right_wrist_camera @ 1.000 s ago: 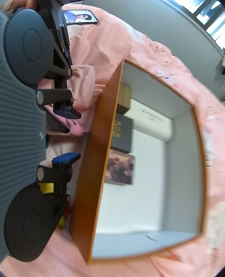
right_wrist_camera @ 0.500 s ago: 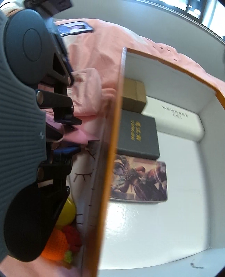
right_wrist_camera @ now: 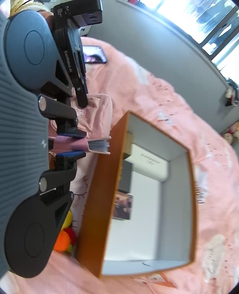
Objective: Organize objects
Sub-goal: 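Lift the pink pouch and pink card holder up toward the orange box, then lower the pink card holder into the orange box and open the right gripper, then lower the pink pouch into the orange box and open the left gripper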
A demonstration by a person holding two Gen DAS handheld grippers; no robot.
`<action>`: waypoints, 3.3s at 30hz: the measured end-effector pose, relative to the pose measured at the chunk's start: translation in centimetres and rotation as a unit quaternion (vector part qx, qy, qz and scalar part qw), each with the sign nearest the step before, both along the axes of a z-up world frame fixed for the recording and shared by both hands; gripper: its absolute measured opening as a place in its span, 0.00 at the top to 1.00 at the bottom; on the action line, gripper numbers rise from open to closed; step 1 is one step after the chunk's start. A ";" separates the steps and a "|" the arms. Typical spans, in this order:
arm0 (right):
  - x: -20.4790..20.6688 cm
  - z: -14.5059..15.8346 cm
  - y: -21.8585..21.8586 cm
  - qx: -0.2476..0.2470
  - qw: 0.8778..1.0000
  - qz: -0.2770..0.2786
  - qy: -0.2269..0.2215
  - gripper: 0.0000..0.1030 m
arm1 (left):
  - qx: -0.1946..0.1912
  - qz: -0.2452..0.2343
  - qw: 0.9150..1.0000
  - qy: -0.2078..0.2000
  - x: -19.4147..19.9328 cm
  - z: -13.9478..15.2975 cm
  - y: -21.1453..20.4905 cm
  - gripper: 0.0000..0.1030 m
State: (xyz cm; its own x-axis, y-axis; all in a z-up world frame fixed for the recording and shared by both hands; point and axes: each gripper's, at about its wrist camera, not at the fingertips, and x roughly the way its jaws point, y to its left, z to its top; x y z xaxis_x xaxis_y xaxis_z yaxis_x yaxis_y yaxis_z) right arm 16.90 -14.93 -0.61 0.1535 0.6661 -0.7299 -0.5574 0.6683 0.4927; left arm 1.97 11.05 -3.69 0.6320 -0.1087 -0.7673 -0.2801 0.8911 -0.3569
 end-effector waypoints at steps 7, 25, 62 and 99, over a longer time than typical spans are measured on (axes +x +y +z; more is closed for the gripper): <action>0.7 5.0 -3.0 0.051 0.996 -0.041 -0.052 0.84 | -0.027 -0.040 0.997 -0.063 1.8 5.2 0.0 0.84; 16.0 -2.7 1.1 0.048 0.984 -0.172 0.029 0.84 | 0.058 -0.070 0.996 -0.016 17.6 4.9 0.9 0.84; 17.0 -6.3 2.6 -0.085 0.982 -0.167 -0.028 0.73 | -0.077 -0.067 0.989 0.106 25.6 -4.4 2.0 0.84; 11.3 -1.0 2.9 -0.026 0.988 -0.120 -0.093 0.67 | 0.114 -0.094 0.988 -0.046 18.0 3.1 -2.5 0.72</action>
State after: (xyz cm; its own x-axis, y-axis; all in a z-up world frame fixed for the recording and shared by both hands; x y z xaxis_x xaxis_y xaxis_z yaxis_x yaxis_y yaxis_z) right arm 28.21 -12.02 -1.64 0.4370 0.5567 -0.7065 -0.4578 0.8138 0.3580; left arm 19.96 8.52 -0.63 0.6855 -0.0620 -0.7254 -0.0781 0.9844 -0.1579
